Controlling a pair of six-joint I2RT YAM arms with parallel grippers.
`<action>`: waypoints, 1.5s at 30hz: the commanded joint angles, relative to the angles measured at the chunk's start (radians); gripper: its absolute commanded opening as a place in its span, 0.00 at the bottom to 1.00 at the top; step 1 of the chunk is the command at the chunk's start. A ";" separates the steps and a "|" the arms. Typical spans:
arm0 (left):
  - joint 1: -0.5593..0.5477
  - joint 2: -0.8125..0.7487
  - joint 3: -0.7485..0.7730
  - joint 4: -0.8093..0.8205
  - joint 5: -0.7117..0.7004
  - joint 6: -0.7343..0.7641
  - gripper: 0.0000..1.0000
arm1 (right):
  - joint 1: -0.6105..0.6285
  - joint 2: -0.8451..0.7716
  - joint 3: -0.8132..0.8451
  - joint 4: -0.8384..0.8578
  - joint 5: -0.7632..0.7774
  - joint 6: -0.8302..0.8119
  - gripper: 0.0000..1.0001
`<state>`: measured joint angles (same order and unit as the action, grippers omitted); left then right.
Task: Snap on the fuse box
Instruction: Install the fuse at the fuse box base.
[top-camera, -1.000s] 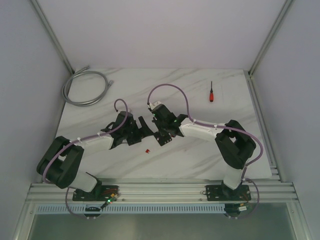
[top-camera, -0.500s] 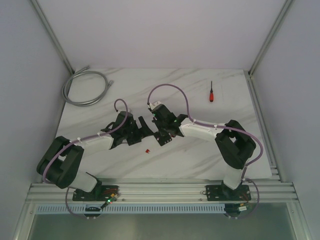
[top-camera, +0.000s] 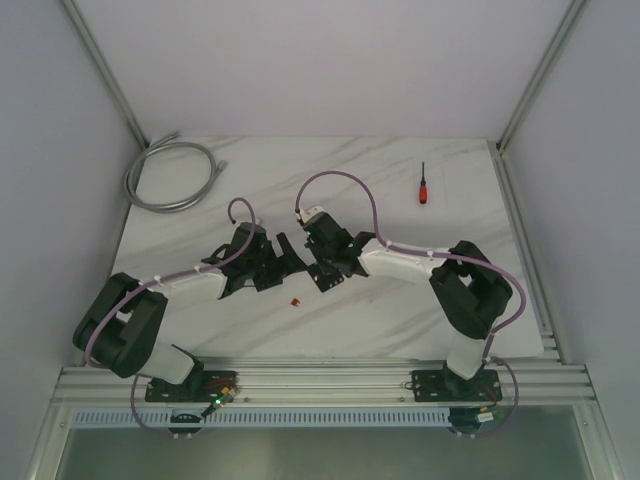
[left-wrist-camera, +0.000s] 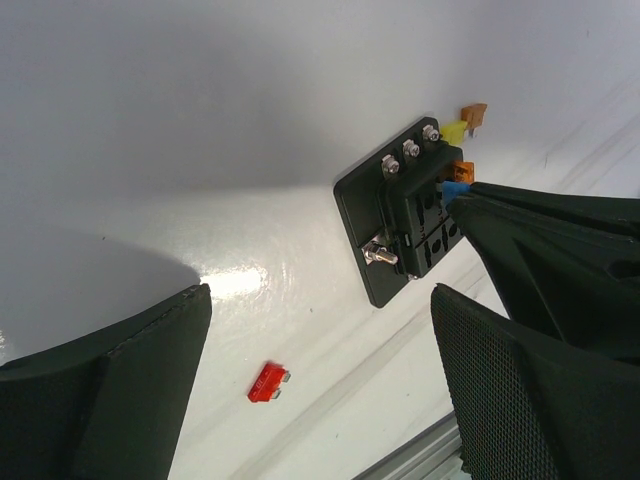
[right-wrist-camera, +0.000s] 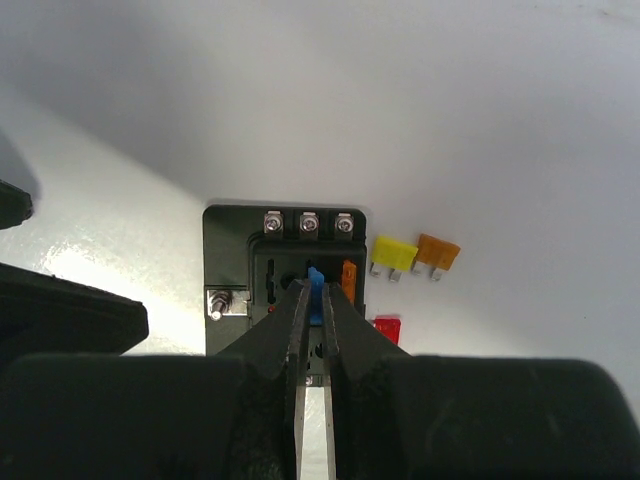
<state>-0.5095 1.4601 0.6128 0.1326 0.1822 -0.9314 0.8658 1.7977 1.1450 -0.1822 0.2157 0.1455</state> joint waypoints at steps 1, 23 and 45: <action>0.007 -0.019 -0.020 -0.037 -0.014 -0.008 1.00 | 0.015 -0.002 -0.028 -0.001 0.035 0.010 0.00; 0.006 -0.063 -0.053 -0.039 -0.035 -0.029 1.00 | 0.093 0.046 -0.063 -0.020 0.153 0.023 0.00; 0.006 -0.083 -0.049 -0.044 -0.027 -0.016 1.00 | 0.015 -0.020 0.100 -0.166 -0.048 0.033 0.25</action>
<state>-0.5095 1.3930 0.5659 0.1074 0.1589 -0.9527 0.8997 1.7943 1.1984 -0.2924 0.2260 0.1860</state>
